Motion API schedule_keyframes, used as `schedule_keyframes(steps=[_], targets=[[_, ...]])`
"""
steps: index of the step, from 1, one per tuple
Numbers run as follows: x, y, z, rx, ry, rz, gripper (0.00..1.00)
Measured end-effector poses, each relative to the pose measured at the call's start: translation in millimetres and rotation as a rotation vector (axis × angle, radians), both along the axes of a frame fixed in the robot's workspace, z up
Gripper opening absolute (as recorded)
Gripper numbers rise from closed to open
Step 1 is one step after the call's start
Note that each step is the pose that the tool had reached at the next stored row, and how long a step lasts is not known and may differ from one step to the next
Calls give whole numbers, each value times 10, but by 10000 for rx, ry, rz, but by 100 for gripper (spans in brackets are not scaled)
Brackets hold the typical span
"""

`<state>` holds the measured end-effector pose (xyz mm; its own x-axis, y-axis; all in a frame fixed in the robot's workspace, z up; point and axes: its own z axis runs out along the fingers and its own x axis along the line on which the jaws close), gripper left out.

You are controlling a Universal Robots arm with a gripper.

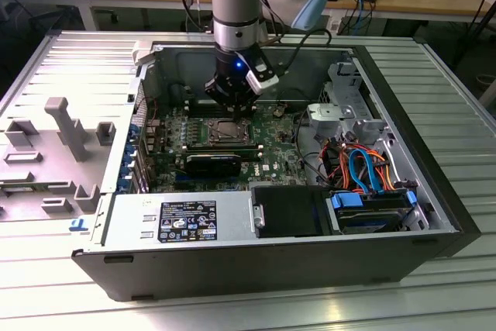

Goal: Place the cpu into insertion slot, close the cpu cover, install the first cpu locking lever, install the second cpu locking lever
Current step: 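Install the first cpu locking lever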

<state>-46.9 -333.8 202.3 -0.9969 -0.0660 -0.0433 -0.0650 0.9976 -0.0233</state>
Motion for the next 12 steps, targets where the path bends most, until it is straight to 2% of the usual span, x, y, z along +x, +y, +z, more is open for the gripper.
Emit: schedule_keyframes(steps=[2, 5, 12], targets=[[-1, 1, 18, 79, 1, -4, 11], [0, 0, 52, 71, 5, -3, 11], [8, -4, 38, 69, 7, -1, 11]])
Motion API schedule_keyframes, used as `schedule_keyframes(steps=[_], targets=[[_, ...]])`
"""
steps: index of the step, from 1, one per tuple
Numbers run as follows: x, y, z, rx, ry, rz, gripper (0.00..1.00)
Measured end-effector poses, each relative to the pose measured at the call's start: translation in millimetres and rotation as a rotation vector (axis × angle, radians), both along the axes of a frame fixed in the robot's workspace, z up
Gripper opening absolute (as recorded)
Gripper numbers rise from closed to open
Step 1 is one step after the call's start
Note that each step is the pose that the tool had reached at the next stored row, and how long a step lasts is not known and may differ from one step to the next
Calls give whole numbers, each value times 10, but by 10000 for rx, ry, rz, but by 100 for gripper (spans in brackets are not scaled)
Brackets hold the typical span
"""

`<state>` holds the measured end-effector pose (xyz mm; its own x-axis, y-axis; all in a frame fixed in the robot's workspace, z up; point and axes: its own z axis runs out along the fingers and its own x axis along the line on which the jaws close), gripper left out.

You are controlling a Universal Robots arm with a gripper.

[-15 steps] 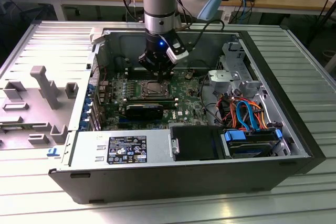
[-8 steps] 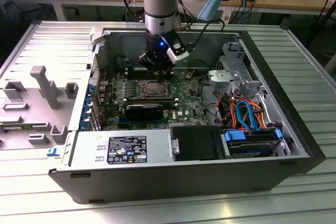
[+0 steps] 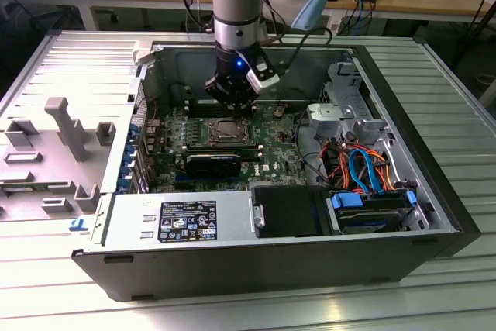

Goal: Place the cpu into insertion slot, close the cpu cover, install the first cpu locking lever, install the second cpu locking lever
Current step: 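Install the first cpu locking lever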

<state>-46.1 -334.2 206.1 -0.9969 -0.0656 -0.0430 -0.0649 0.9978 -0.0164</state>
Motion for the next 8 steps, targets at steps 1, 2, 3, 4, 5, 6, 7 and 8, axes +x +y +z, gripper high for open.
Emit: schedule_keyframes(steps=[1, 2, 3, 4, 5, 6, 7, 8], targets=[[0, -3, -3, 0, 0, 0, 11], [0, -5, -4, 0, 0, 0, 11], [0, -8, -6, -1, 0, -1, 11], [0, -17, -11, -1, -1, -1, 11], [0, -19, -13, -1, 0, -2, 11], [-1, -19, -13, 1, 1, -1, 11], [-1, -19, -14, 6, 1, -1, 11], [-1, -19, -14, 11, 0, -1, 11]])
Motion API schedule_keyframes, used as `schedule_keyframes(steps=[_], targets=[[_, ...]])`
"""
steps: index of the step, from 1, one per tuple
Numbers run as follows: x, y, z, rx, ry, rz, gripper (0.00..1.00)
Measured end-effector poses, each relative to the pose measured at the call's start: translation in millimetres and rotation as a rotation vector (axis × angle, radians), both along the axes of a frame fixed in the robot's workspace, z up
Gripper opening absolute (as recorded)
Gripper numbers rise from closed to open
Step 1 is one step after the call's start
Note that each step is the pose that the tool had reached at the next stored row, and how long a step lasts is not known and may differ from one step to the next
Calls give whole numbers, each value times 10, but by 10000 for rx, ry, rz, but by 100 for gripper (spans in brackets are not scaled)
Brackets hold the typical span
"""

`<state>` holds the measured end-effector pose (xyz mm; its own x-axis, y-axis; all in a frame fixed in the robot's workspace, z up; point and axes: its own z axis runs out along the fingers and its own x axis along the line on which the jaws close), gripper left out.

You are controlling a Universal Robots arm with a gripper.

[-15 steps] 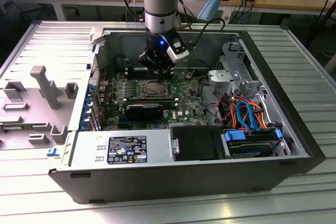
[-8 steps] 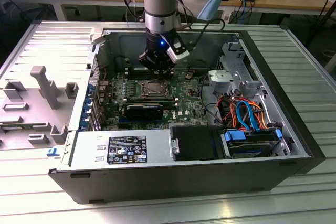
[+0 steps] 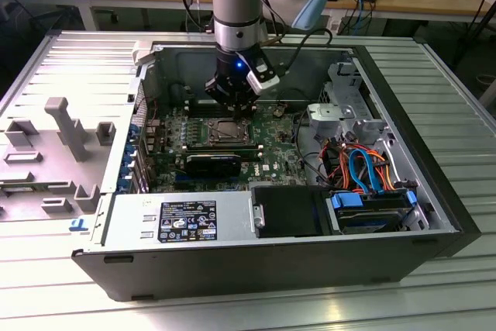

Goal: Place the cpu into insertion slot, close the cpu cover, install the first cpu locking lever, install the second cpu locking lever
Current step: 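Install the first cpu locking lever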

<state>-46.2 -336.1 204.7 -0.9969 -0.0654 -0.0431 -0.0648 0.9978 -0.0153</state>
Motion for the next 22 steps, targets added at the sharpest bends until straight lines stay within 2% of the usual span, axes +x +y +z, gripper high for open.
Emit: schedule_keyframes(steps=[8, 9, 10, 12, 18, 20, 21, 22], targets=[[0, 0, -30, 8, 2, 0, 11], [1, 0, -31, 70, 1, 3, 11], [0, -1, -31, 173, 2, 1, 11], [0, 1, -32, 241, 2, -1, 11], [0, 0, 43, 239, 2, 0, 11], [1, 0, 50, 192, 2, 1, 11], [0, -3, 52, 56, 2, -1, 11], [1, -2, 52, -123, 1, -1, 11]])
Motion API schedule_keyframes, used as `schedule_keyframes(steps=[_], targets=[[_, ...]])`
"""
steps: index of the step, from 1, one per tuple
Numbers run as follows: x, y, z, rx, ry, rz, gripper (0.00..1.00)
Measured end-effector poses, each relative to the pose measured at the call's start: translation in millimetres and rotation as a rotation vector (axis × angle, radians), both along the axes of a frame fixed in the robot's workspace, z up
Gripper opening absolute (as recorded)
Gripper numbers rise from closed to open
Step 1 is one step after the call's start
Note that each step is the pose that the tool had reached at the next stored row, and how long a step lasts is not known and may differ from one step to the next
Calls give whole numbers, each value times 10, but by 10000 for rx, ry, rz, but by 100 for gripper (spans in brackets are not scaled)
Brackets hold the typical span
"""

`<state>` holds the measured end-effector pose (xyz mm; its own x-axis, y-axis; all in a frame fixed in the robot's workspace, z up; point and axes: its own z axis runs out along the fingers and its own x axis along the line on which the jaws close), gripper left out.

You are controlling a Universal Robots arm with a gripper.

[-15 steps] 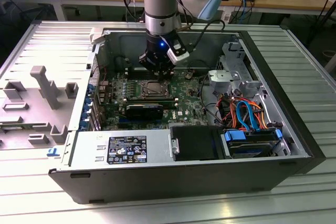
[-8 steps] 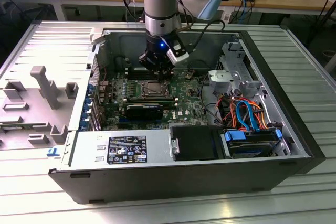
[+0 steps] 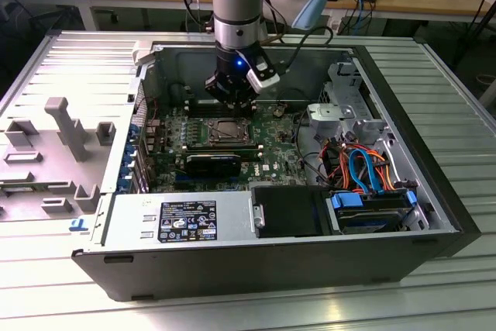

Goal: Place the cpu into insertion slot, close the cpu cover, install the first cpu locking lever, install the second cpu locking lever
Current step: 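Install the first cpu locking lever, then install the second cpu locking lever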

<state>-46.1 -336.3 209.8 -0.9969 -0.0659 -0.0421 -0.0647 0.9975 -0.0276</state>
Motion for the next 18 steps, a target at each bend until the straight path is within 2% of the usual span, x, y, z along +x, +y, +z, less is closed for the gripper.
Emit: schedule_keyframes(steps=[1, 2, 16, 17, 18], targets=[[0, 0, 0, -196, 1, 1, 11], [0, -1, 0, -232, 1, 1, 11], [0, -2, 0, -239, 0, -1, 11], [0, -10, 0, -240, 1, 1, 11], [0, -37, 0, -241, 0, 1, 11]])
